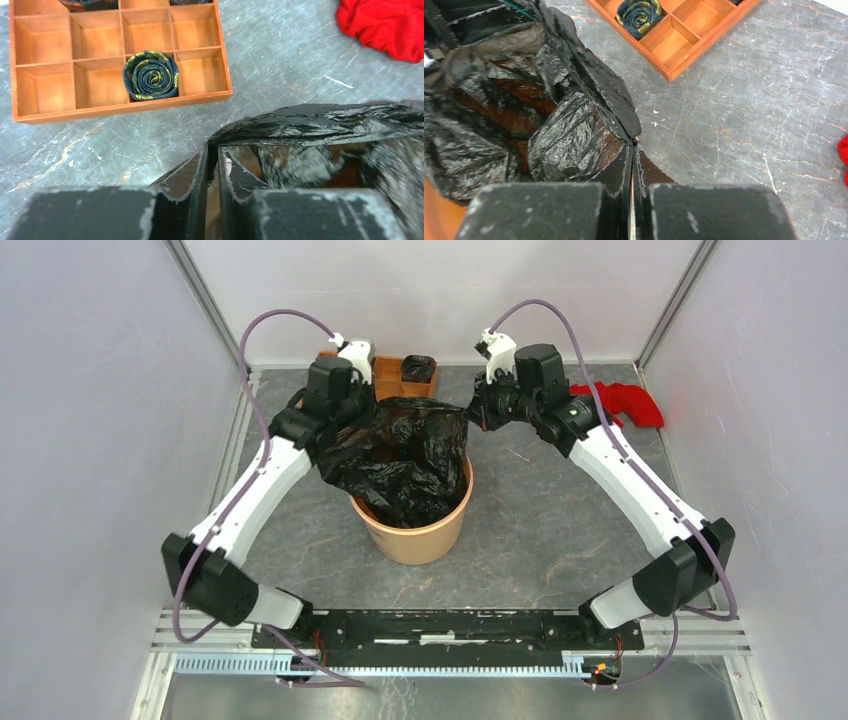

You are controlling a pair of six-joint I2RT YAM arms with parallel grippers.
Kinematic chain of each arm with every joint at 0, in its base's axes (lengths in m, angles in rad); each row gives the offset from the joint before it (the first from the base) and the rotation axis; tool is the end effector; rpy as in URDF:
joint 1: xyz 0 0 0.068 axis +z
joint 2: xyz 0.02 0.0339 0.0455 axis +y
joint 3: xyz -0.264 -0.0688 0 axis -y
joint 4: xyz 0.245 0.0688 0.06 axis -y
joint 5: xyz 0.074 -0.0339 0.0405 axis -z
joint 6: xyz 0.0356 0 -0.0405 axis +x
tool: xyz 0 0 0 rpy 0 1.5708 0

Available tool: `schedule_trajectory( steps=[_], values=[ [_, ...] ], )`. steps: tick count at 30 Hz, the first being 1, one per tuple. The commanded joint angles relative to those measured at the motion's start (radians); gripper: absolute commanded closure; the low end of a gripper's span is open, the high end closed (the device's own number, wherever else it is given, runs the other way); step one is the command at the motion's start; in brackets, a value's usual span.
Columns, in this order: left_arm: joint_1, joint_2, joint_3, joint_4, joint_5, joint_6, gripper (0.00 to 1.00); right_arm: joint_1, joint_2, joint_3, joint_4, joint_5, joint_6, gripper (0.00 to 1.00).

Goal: Put the trash bags into the trash bin

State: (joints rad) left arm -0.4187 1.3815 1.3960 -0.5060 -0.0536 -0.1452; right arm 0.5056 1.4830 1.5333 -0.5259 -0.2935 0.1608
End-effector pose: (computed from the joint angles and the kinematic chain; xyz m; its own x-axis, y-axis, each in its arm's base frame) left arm 0.2849 -0.1247 0.3846 -0.4791 0.0551 -0.8760 0.2966 0.9495 -0.1025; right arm 0.2878 0.1711 0.3992 -0.5057 -0.1048 -0.8563 -0.6156 0.7392 0.2731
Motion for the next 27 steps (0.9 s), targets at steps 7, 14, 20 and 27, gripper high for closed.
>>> schedule_trajectory(
  steps=[7, 14, 20, 27],
  values=[
    [0.043, 0.203, 0.031, -0.054, 0.046, -0.095, 0.94, -0.003, 0.120, -0.081, -0.003, 0.084, -0.055, 0.99],
    [0.043, 0.042, -0.010, -0.105, 0.066, -0.093, 0.59, -0.003, 0.074, -0.030, -0.100, 0.148, -0.094, 0.87],
    [0.044, -0.078, 0.004, -0.169, -0.051, -0.072, 0.31, -0.003, 0.045, 0.166, -0.268, 0.357, -0.150, 0.48],
    [0.053, -0.175, -0.026, -0.218, -0.086, -0.061, 0.15, 0.034, -0.007, 0.271, -0.331, 0.340, -0.262, 0.34]
  ],
)
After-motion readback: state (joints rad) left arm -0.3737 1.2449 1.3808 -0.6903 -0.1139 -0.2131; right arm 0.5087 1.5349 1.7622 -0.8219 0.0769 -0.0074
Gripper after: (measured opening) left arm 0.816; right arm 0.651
